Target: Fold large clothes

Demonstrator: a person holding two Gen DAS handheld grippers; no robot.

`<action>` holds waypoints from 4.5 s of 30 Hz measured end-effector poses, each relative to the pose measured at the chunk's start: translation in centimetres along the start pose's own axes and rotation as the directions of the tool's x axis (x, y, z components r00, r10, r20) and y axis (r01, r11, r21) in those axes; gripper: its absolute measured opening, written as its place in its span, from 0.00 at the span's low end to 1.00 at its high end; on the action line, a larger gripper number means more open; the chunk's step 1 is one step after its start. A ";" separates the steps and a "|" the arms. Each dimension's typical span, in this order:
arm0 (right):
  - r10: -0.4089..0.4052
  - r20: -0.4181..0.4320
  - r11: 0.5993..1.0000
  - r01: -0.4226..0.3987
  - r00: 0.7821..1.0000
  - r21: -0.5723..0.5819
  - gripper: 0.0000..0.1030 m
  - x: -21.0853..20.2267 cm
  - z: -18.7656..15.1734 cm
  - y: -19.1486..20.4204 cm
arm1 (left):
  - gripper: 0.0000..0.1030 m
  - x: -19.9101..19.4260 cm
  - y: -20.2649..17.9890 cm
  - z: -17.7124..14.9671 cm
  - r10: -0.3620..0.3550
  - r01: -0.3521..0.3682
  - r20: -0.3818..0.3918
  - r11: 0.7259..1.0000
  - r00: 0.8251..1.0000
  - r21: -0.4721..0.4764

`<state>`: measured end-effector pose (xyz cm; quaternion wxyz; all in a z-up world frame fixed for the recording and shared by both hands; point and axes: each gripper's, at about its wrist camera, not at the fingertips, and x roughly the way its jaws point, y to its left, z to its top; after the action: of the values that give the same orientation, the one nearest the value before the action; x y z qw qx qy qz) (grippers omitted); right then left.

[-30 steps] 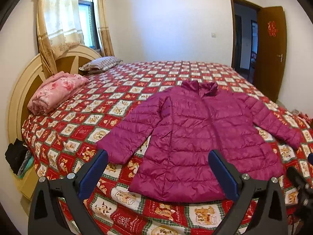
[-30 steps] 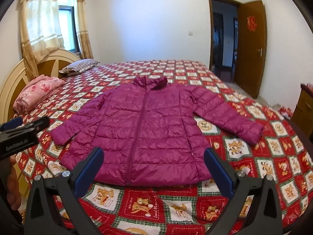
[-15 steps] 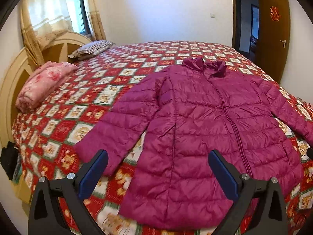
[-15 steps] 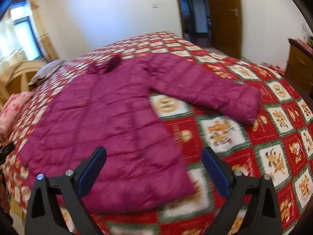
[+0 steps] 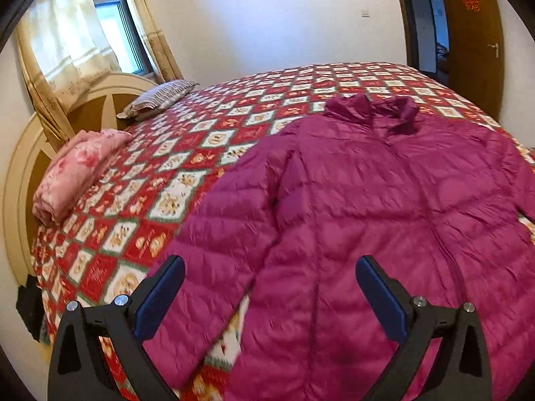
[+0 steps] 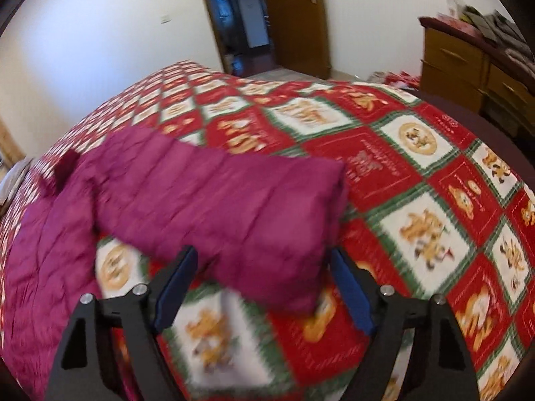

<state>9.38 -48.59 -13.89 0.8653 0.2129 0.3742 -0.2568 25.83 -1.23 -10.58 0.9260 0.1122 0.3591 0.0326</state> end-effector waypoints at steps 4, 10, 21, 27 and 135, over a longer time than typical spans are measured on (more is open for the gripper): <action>0.034 -0.015 0.996 -0.033 0.999 0.079 0.76 0.6 0.9 -1.6 | 0.99 1.9 0.5 1.4 0.022 -0.022 -0.016 1.000 1.000 -0.015; 0.028 -0.033 0.999 -0.027 0.999 0.045 0.56 1.6 0.9 -0.8 | 0.99 5.2 1.2 2.6 0.061 -0.064 -0.060 0.997 0.996 -0.044; 0.019 0.065 0.990 -0.010 0.998 -0.141 0.16 -0.2 4.1 3.8 | 0.99 7.9 4.6 3.3 0.017 -0.034 -0.114 0.988 0.993 -0.151; 0.062 0.155 0.967 -0.021 0.986 -0.256 0.15 -1.8 5.9 10.1 | 0.99 7.6 5.4 3.9 0.064 -0.076 -0.084 0.986 0.994 -0.150; 0.286 -0.080 0.852 -0.292 0.955 -0.434 0.40 13.2 7.7 28.8 | 0.94 12.4 -9.8 6.3 -0.008 0.009 0.007 0.999 1.000 -0.034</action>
<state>38.67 -34.28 -14.00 0.9172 0.0666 0.3916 -0.0311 39.06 -10.21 -16.49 0.9290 0.0948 0.3559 0.0345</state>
